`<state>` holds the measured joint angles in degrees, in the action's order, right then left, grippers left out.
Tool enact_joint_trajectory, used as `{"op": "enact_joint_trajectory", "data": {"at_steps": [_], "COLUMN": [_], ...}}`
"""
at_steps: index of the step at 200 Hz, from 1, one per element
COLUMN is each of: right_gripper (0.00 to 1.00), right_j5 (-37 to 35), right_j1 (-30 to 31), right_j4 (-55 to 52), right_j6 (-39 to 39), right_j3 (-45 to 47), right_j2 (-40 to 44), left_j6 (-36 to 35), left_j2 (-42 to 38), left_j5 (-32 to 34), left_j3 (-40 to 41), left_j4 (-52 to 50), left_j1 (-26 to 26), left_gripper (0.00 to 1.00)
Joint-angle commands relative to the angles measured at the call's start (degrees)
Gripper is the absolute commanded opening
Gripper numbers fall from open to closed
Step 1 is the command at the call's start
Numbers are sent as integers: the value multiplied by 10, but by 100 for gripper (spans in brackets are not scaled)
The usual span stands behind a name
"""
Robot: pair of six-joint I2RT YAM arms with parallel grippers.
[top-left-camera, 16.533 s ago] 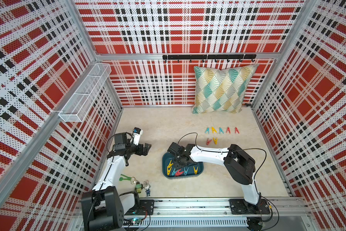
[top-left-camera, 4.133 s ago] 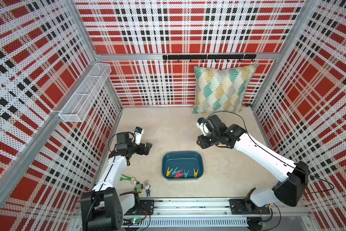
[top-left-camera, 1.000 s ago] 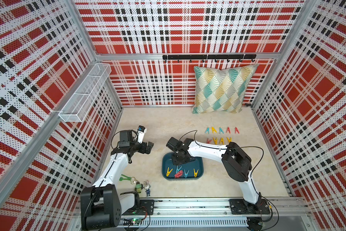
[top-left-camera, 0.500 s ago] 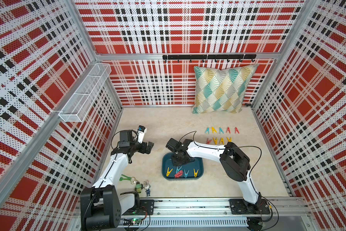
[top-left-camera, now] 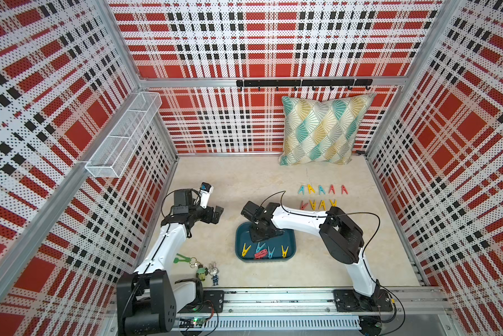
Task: Take the clothespins out of the storage box
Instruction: Pick up the clothespin from the storage box.
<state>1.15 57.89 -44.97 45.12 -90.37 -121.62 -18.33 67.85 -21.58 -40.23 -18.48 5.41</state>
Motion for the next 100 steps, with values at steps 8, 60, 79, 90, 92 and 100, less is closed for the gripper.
{"op": "enact_joint_trajectory", "data": {"at_steps": [8,60,79,90,92,100], "right_gripper": [1,31,37,41,41,42], "right_j5": [-15,-18,-13,-10,-9,-5], "right_j1": [5,5,5,5,5,5], "right_j4": [-4,-7,-6,-5,-5,-6], "right_j6": [5,8,14,16,16,17], "right_j3": [0,1,7,10,11,12], "right_j2": [18,31,37,38,38,38], "left_j6": [-2,-2,-2,-2,-2,-2], "left_j2": [-12,-12,-13,-13,-13,-13], "left_j5": [3,3,2,2,1,1], "left_j3": [1,1,1,1,1,1], "left_j4": [9,9,9,9,9,9], "left_j1": [-2,-2,-2,-2,-3,-3], "left_gripper": [100,100,100,100,100,100]}}
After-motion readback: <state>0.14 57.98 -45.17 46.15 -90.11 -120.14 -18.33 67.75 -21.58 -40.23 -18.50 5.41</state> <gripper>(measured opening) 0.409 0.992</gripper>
